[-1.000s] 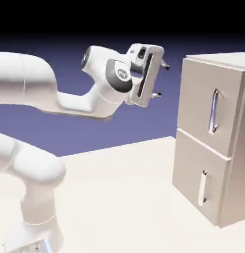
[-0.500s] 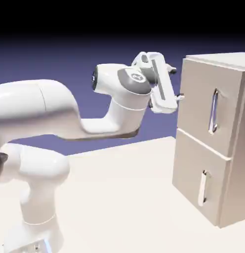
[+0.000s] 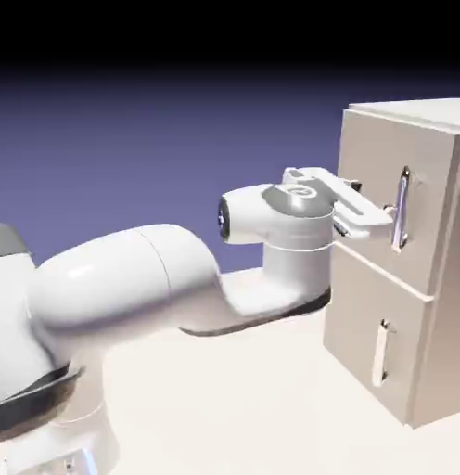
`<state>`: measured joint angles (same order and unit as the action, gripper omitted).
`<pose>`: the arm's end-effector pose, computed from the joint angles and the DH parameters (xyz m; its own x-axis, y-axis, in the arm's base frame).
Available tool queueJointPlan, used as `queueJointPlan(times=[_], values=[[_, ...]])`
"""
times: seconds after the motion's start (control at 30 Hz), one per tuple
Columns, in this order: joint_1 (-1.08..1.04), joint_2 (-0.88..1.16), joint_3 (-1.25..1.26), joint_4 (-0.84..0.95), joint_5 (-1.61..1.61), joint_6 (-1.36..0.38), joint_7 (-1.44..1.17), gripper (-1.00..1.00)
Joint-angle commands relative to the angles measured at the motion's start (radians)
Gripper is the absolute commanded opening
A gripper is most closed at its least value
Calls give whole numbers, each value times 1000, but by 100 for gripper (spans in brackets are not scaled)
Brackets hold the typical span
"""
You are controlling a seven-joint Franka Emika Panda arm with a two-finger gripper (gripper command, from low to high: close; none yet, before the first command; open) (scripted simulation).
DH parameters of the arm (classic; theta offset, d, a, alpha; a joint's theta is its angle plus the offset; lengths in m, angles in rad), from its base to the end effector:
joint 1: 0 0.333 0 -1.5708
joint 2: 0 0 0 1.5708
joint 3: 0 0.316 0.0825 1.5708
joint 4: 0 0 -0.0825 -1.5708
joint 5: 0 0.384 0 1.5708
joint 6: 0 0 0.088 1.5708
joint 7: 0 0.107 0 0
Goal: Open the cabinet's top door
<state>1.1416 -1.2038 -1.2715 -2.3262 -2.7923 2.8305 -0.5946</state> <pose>0.4396 -0.1281 0.4768 -0.0518 0.7495 -0.6599 -0.0356 0.6590 0.7513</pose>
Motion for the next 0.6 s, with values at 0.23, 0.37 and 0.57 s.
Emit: queueJointPlan(times=[0.23, 0.37, 0.57], values=[[191, 6, -94, 152, -75, -20, -36, 100], [139, 27, -65, 83, -69, -91, -7, -100], [-7, 225, 28, -21, -105, -178, 252, -100]])
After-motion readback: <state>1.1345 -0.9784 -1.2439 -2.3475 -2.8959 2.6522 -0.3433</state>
